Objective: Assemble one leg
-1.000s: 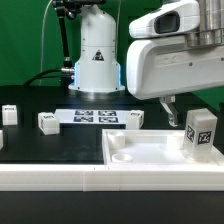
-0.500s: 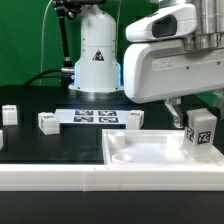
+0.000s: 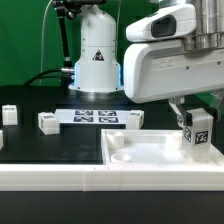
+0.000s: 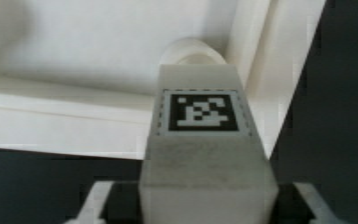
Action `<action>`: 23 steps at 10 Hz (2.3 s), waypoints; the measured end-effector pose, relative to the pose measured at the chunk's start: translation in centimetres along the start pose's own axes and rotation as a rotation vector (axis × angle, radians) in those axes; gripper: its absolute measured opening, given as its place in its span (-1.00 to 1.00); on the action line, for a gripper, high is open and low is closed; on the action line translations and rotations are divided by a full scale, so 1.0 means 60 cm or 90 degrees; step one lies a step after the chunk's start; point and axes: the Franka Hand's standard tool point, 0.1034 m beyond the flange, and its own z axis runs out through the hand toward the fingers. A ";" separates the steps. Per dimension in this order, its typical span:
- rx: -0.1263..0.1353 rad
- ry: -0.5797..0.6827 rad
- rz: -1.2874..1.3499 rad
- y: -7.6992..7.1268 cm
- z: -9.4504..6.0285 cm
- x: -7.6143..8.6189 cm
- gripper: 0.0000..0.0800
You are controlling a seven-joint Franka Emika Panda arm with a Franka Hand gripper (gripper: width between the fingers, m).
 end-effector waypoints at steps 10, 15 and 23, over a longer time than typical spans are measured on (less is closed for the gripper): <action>-0.007 0.062 0.605 0.008 0.001 -0.018 -0.26; -0.011 0.044 0.793 0.007 0.001 -0.024 -0.25; -0.016 0.033 0.828 0.002 0.001 -0.030 0.41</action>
Offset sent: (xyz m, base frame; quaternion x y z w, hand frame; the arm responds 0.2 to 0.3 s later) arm -0.0052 0.0088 -0.0069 0.0097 0.0232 0.2723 0.9619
